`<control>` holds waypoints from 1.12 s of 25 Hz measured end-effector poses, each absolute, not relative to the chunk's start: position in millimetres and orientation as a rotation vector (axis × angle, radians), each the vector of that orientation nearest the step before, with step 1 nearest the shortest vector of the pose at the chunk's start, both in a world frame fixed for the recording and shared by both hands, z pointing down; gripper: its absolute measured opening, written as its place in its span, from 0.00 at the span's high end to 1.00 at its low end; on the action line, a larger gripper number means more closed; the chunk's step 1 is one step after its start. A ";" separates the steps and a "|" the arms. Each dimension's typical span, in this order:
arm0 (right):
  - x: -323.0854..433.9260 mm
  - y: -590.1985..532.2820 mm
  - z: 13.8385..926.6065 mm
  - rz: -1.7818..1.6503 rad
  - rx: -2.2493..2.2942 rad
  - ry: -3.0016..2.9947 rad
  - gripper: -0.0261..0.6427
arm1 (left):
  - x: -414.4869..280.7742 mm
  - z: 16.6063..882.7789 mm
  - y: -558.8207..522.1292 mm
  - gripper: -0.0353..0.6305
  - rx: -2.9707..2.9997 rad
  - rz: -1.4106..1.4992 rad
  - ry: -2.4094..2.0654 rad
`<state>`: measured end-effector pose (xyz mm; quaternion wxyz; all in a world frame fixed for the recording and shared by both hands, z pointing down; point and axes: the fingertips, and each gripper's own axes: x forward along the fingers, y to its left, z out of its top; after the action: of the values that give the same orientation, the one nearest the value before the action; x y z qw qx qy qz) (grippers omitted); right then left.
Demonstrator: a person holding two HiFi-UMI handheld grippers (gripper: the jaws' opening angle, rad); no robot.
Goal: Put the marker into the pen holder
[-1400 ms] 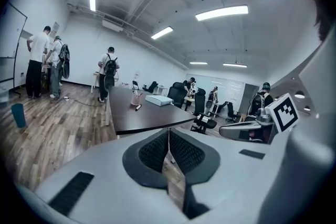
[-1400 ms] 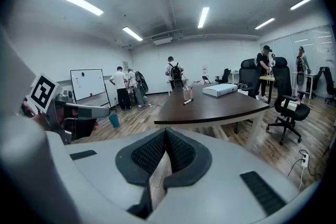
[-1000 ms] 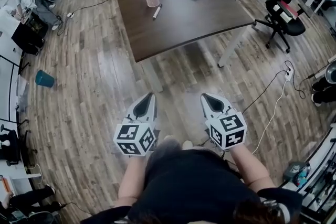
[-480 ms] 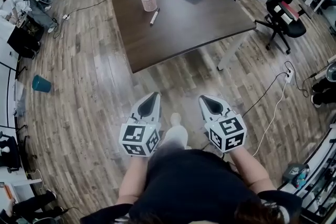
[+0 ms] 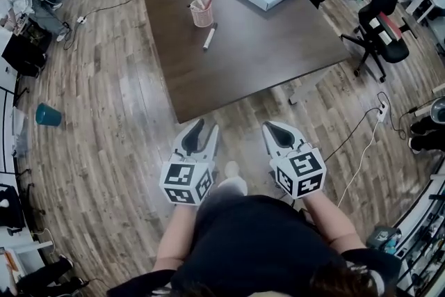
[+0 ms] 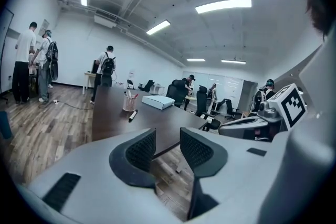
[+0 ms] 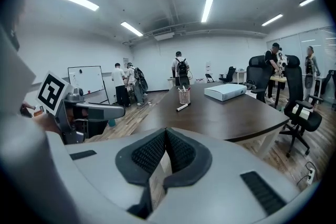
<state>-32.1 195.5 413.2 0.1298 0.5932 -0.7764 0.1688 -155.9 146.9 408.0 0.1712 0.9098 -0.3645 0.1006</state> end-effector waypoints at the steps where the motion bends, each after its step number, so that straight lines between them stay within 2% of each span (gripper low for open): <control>1: -31.7 184.5 412.9 0.489 1.722 -2.255 0.94 | -154.9 409.7 136.6 0.72 2.579 0.289 -1.033; 19: 12.4 38.1 419.1 0.485 1.650 -2.240 0.94 | -114.0 427.3 14.6 0.69 2.580 0.419 -1.035; 28: 54.7 -59.7 427.8 0.427 1.401 -2.346 0.94 | -71.7 439.5 -60.6 0.68 2.512 0.551 -1.208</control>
<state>54.7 -59.7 427.8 0.1870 0.4976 -0.8333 0.1516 -71.7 -60.6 439.5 0.1497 0.8741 -0.4205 0.1919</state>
